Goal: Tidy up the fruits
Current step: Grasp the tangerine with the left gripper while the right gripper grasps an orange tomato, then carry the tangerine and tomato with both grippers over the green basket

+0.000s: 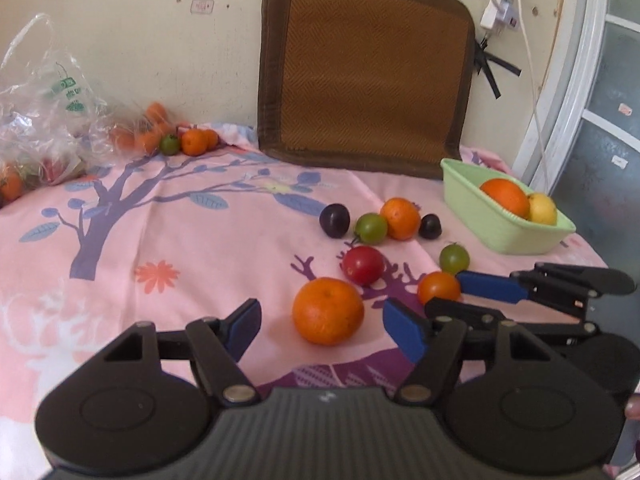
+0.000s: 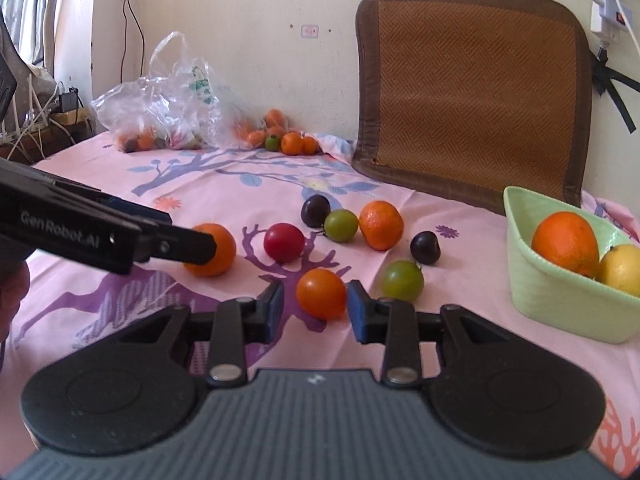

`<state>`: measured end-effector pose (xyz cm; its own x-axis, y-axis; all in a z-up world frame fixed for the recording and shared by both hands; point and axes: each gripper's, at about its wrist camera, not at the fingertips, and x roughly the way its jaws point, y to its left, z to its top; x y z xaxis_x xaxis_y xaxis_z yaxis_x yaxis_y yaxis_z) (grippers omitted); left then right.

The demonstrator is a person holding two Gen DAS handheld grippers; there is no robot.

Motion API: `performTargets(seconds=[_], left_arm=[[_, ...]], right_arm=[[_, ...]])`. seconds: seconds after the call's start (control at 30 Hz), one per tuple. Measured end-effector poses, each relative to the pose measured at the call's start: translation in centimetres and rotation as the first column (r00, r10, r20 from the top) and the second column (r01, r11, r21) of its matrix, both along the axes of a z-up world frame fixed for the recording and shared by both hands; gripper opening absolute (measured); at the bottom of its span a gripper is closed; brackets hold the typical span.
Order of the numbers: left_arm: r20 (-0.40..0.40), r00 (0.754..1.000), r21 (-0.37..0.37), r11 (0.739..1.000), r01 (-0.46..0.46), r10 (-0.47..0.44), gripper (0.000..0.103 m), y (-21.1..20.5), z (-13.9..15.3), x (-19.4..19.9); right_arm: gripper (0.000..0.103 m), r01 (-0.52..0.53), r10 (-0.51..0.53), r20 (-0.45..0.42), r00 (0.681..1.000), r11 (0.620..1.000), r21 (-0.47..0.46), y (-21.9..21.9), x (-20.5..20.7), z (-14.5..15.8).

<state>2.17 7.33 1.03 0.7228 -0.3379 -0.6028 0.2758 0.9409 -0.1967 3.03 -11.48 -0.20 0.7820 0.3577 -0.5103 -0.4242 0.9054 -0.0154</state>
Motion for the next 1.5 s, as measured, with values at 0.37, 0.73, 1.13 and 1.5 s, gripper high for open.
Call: performTargets(seconds=[0.37,0.73,1.13,1.5], left_arm=[[-0.026,0.999,-0.001,1.000,0.026,-0.026,0.042,-1.7,-0.2,0.7],[0.011,0.974,-0.062,0.972,0.226,-0.226,0.042,-9.6,1.0,-0.5],[0.005,0.951,0.066,0.949,0.309,-0.310,0.043,-16.1,-0.6,-1.2],[0.030,0.951,0.101,0.947,0.304,-0.308,0.044,-16.2,-0.7,-1.7]], right_arm=[[0.033,0.013,-0.013,-0.007,1.000,0.999,0.047,-1.1,-0.3,0.3],[0.033,0.189,-0.191,0.053,0.980,0.981,0.045,-8.3,-5.8,0.0],[0.033,0.273,-0.274,0.009,0.962,0.960,0.058,-12.2,-5.3,-1.1],[0.034,0.259,-0.259,-0.004,0.966,0.965,0.040,-12.4,-5.5,-1.3]])
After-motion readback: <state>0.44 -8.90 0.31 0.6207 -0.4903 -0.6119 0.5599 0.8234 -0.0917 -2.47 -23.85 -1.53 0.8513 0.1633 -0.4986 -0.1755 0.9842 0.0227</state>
